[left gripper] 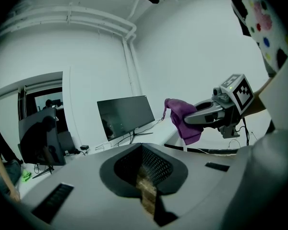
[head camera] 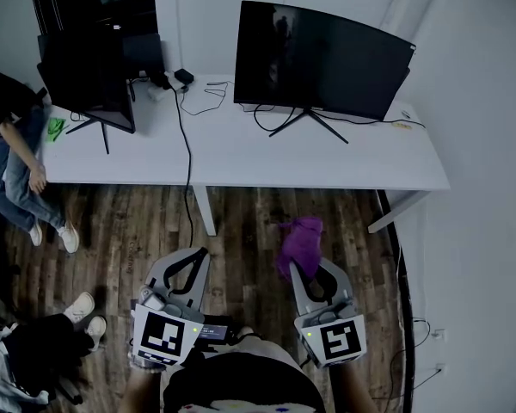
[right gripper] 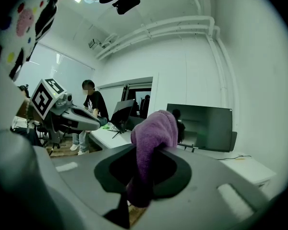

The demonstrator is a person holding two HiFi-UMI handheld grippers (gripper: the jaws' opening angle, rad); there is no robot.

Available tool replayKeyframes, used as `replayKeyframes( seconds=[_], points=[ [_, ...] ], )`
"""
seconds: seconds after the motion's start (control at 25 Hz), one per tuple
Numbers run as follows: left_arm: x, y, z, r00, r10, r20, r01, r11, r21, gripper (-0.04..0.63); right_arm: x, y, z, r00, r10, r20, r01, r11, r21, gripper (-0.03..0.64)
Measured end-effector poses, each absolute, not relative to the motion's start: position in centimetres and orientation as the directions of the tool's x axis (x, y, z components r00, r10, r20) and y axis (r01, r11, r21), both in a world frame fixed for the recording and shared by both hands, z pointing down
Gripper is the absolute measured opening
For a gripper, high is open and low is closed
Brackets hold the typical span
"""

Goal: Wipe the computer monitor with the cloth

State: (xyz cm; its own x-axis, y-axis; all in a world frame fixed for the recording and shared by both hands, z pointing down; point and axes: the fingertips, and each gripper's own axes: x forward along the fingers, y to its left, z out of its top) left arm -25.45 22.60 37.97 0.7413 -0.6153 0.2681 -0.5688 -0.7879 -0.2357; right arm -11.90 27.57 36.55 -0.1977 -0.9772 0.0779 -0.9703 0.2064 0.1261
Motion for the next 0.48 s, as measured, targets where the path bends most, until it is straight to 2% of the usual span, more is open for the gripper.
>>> replayKeyframes(
  seconds=[0.48],
  points=[
    [-22.3, 25.0, 37.8, 0.748, -0.614, 0.252, -0.554, -0.787, -0.272, 0.006, -8.4, 30.3, 37.7, -0.176, -0.983, 0.06, -0.978, 0.181, 0.105, 0.069]
  ],
)
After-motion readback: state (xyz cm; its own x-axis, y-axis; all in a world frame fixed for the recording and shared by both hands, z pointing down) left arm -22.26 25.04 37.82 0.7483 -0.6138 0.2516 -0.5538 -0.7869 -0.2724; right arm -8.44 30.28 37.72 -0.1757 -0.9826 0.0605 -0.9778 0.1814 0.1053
